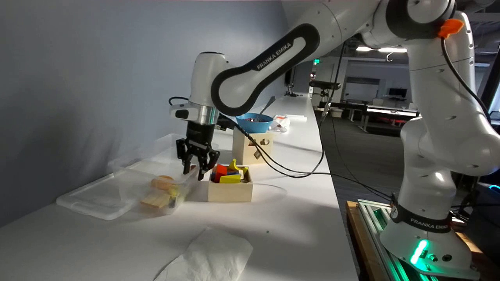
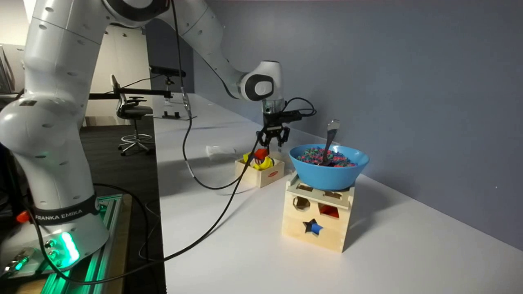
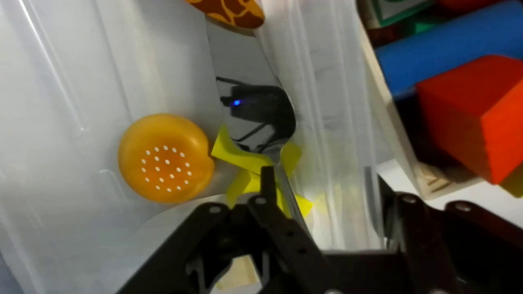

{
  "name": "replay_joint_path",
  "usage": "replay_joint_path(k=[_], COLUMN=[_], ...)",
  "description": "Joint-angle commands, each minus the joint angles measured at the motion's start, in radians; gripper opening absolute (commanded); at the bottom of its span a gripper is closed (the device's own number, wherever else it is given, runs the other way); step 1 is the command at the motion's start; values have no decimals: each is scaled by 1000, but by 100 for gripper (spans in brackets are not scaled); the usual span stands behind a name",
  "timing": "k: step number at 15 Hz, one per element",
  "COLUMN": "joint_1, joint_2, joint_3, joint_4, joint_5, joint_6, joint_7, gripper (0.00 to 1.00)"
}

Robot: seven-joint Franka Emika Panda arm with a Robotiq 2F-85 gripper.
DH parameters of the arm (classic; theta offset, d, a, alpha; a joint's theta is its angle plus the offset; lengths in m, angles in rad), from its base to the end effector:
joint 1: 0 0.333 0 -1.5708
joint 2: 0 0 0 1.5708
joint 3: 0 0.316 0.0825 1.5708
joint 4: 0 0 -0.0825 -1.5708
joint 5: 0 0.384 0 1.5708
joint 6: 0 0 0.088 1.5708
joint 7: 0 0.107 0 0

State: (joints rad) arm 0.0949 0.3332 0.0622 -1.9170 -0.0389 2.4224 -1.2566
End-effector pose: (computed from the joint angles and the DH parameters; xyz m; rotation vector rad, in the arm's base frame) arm 0.6295 0.0972 0.3376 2.2873 1.9972 0.2181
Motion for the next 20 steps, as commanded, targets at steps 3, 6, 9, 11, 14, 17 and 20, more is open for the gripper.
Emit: replay_joint_path(k=[3, 6, 9, 11, 14, 17, 20], joint_1=[-27, -26, -1, 2, 4, -8, -12], joint_2=[81, 107, 136, 168, 205, 227, 207], joint_3=[16, 17, -19, -29, -33, -6, 12], joint_4=[145, 197, 236, 276, 329, 369, 358], joint_5=[6, -21, -135, -203, -265, -280, -260], joint_6=[5, -6, 16, -1, -18, -59, -103], joint_7=[174, 247, 305, 330, 368, 313, 304], gripper=[9, 0, 1, 1, 1, 1, 29])
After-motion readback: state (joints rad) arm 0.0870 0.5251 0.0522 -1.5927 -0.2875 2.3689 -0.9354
